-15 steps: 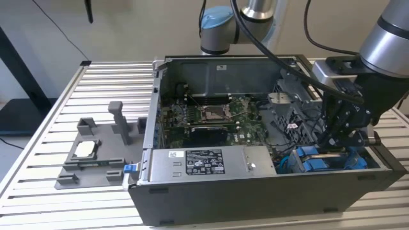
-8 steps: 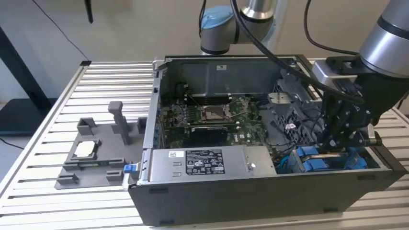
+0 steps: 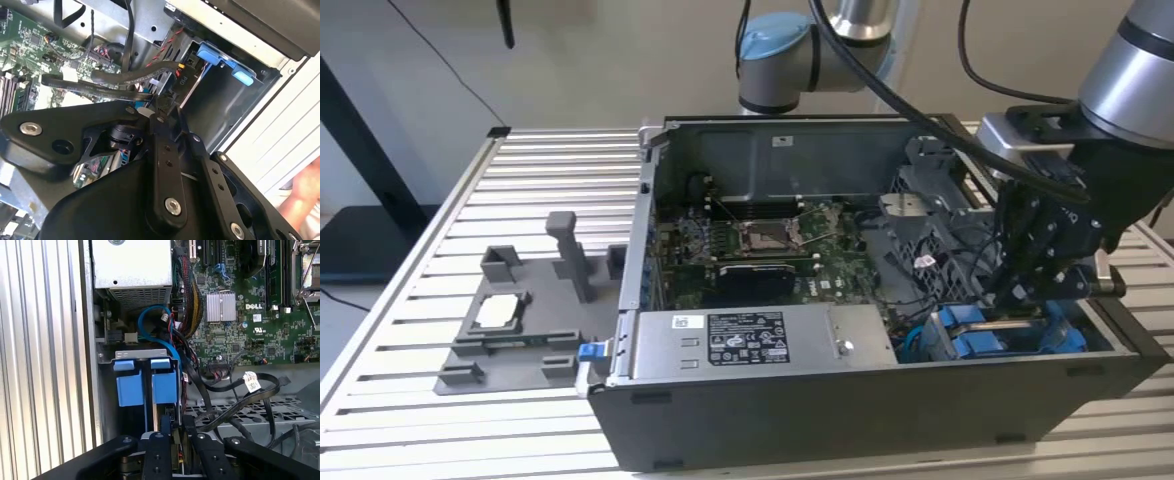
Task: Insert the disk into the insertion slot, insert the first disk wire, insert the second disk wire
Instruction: 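Insert the second disk wire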
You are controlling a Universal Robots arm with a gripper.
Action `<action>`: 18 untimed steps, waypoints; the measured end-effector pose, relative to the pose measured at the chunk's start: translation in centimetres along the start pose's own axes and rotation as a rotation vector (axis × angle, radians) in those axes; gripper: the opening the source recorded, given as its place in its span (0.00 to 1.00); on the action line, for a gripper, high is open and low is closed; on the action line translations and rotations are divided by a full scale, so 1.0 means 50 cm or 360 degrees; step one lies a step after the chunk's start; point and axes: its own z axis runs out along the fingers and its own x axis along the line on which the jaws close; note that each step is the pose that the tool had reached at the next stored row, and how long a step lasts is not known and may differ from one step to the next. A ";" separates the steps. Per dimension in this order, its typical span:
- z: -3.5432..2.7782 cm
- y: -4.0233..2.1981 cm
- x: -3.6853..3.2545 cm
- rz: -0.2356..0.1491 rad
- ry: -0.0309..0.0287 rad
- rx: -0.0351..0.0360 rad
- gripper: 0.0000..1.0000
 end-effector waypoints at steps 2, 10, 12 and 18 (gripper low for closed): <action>0.000 0.000 0.000 0.0000 -0.00013 0.0000 0.24; 0.000 0.000 0.000 0.0000 -0.00071 0.0002 0.24; 0.000 0.000 0.000 0.0000 -0.00078 0.0004 0.22; 0.001 0.000 -0.001 -0.0001 -0.00047 0.0007 0.16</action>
